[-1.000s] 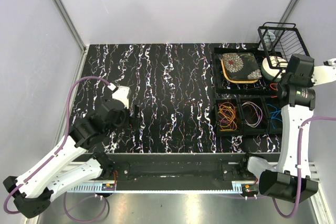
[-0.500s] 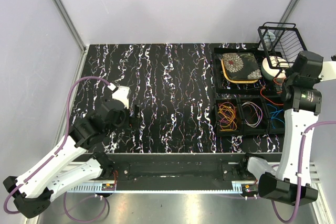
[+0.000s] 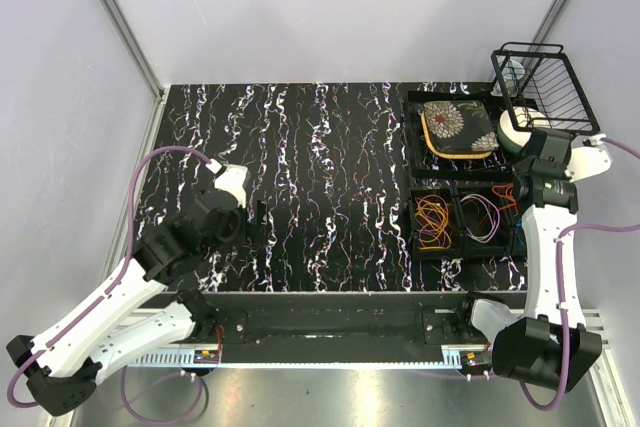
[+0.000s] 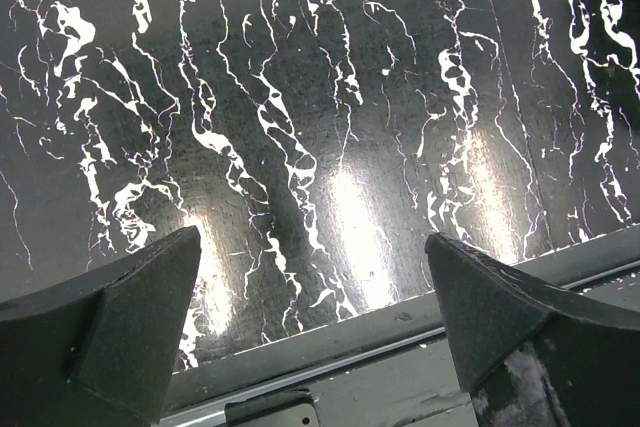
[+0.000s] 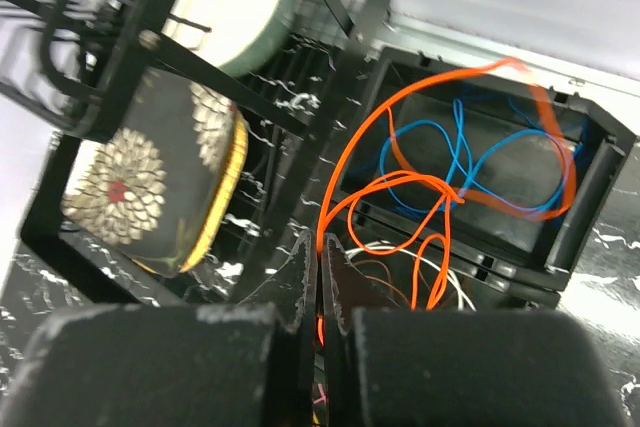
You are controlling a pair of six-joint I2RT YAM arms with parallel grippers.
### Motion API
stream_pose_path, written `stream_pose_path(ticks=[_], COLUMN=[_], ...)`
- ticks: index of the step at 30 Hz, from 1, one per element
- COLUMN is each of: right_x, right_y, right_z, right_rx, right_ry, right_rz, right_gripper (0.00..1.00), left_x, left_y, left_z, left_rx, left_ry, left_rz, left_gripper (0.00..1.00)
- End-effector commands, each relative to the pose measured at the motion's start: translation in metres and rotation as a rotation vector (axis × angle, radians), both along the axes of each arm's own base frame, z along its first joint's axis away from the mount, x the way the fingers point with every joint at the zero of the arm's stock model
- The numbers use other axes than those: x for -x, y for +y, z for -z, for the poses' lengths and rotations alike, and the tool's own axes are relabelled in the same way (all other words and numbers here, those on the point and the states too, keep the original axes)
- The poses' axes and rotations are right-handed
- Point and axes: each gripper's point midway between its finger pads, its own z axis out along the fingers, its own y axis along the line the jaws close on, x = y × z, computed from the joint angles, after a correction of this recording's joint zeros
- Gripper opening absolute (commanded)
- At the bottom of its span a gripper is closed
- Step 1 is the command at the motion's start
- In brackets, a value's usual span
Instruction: Untangle the cables
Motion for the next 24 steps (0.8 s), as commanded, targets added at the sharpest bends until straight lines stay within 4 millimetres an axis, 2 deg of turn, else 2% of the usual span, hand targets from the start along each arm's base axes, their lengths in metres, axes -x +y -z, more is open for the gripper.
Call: stream_pose_path(ticks=[1, 7, 12, 20, 24], right_x=[-0.009, -0.009, -0.011, -0.011, -0.009], right_y=[-0.005, -0.01, -0.023, -0.041, -0.044], right_z=[-0.011, 0.001, 0.014, 0.021, 0.035], right_rx=[0.016, 0.03, 0.042, 0.044, 0.035], right_ry=[-0.079, -0.049, -0.002, -0.006, 0.014], right_rz=[0.022, 0.041, 0.082, 0.15, 0.156], right_gripper=[0.0, 0.0, 0.0, 0.0, 0.0], left_x=[-0.009, -0.009, -0.009, -0.01, -0.01], left_y=[-0.002, -0.002, -0.002, -0.001, 0.0], left_z=[-0.005, -0.005, -0.005, -0.005, -0.004], left_rx=[0.015, 0.012, 0.016, 0.012, 0.007], left_ry=[-0.037, -0.036, -0.038, -0.04, -0.039], left_rz=[-0.026, -0.025, -0.028, -0.034, -0.034], left_gripper=[0.99, 0.99, 0.99, 0.99, 0.99])
